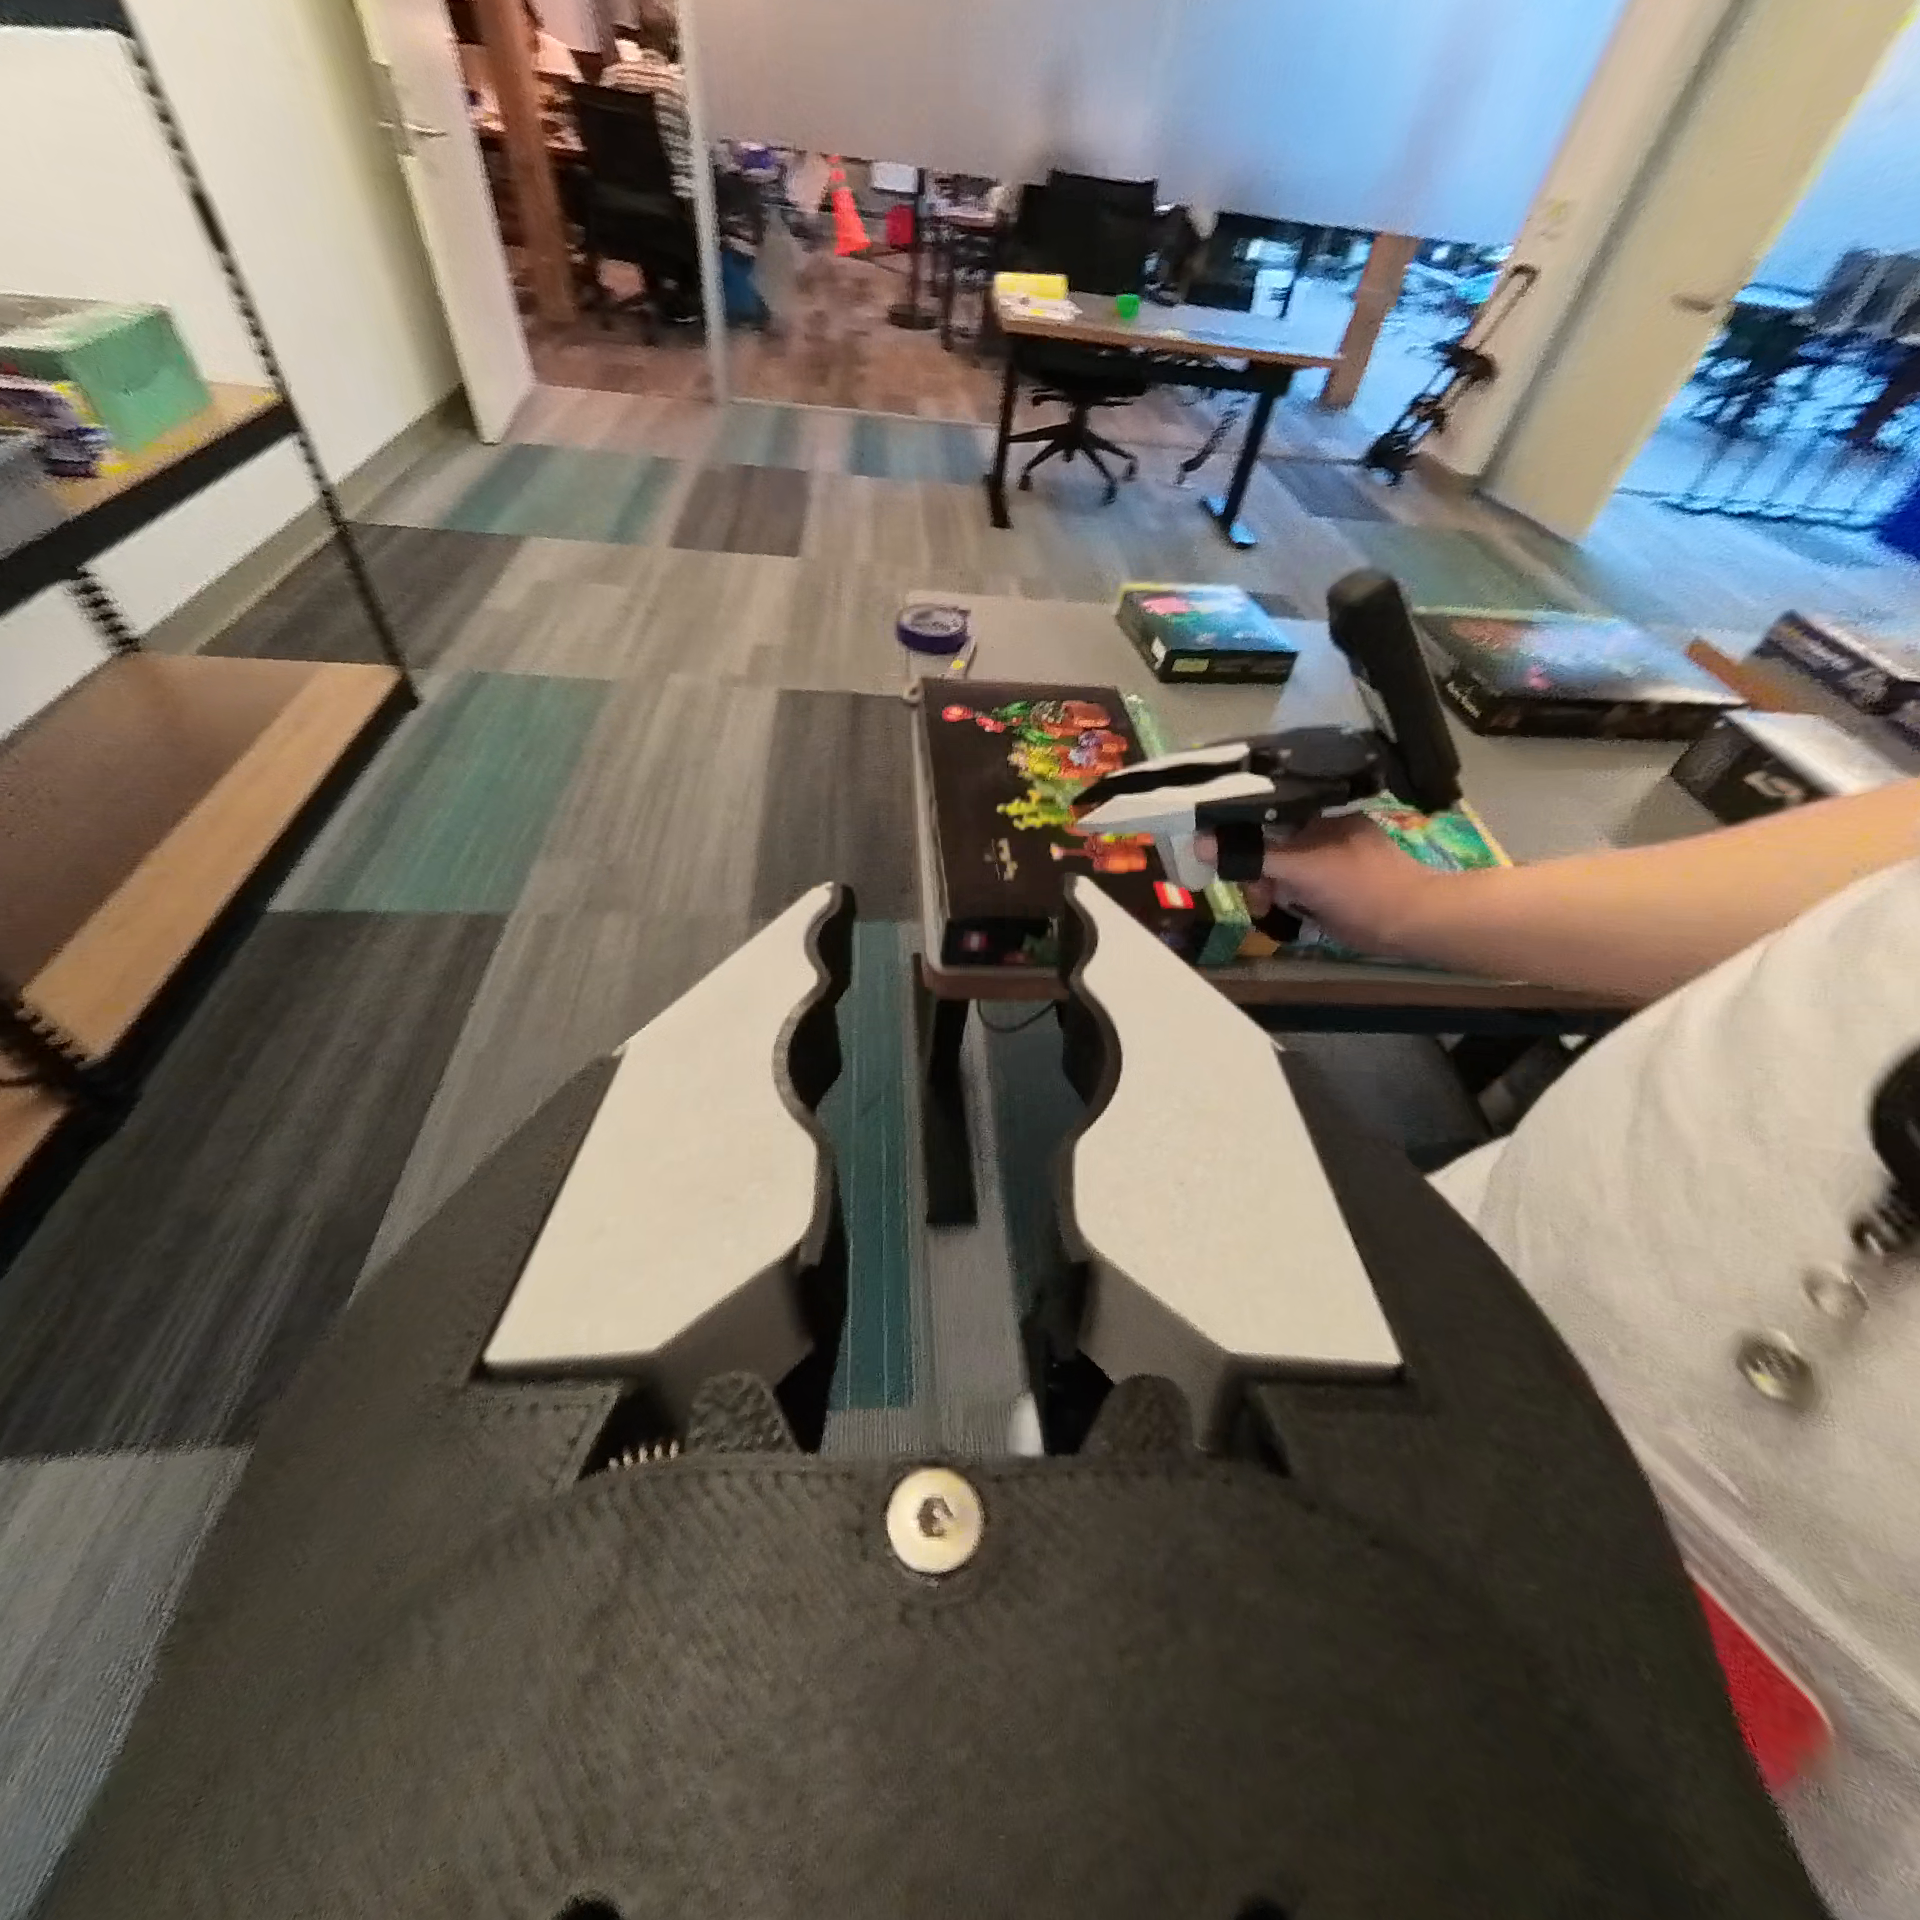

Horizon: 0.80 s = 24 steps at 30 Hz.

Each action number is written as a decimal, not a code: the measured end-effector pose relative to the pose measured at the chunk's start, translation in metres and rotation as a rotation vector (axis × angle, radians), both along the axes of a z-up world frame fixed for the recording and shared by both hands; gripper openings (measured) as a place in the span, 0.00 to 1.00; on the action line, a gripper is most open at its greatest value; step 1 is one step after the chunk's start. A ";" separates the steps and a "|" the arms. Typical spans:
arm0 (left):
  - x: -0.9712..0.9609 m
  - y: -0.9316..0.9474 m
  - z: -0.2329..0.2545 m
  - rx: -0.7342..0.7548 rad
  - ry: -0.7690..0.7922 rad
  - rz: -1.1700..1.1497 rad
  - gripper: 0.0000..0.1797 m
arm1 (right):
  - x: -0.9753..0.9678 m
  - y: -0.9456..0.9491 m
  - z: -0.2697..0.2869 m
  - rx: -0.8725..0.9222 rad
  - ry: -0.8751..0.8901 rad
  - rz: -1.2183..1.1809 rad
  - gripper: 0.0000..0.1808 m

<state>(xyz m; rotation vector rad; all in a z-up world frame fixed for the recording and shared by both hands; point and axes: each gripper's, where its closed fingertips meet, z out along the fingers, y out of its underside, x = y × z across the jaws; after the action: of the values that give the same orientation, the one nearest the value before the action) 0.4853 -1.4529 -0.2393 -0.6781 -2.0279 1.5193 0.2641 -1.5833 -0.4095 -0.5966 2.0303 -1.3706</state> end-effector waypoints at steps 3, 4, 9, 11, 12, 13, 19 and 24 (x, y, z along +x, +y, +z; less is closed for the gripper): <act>-0.002 -0.079 -0.002 0.005 0.014 -0.084 0.21 | -0.020 -0.050 -0.005 0.007 0.044 -0.120 0.14; -0.003 -0.108 -0.007 0.009 0.005 -0.103 0.21 | -0.031 -0.071 -0.005 0.000 0.053 -0.169 0.14; -0.016 -0.251 -0.040 0.108 0.043 -0.163 0.19 | -0.113 -0.201 -0.011 0.041 0.035 -0.494 0.14; -0.018 -0.306 -0.046 0.148 0.047 -0.179 0.18 | -0.155 -0.257 -0.026 0.105 0.055 -0.627 0.16; -0.019 -0.333 -0.049 0.152 0.033 -0.186 0.18 | -0.175 -0.283 -0.032 0.130 0.067 -0.679 0.16; -0.018 -0.361 -0.053 0.154 0.019 -0.186 0.18 | -0.196 -0.308 -0.037 0.140 0.089 -0.733 0.16; -0.022 -0.518 -0.075 0.214 0.015 -0.206 0.18 | -0.292 -0.422 -0.078 0.249 0.216 -0.946 0.15; -0.043 -0.658 -0.100 0.201 -0.075 -0.331 0.17 | -0.353 -0.488 -0.129 0.402 0.223 -1.117 0.15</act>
<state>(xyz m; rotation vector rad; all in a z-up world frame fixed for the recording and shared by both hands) 0.4422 -2.1106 -0.3392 -0.9449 -1.9708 1.1002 -0.0886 -2.0715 -0.5383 0.7208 2.8705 -1.3636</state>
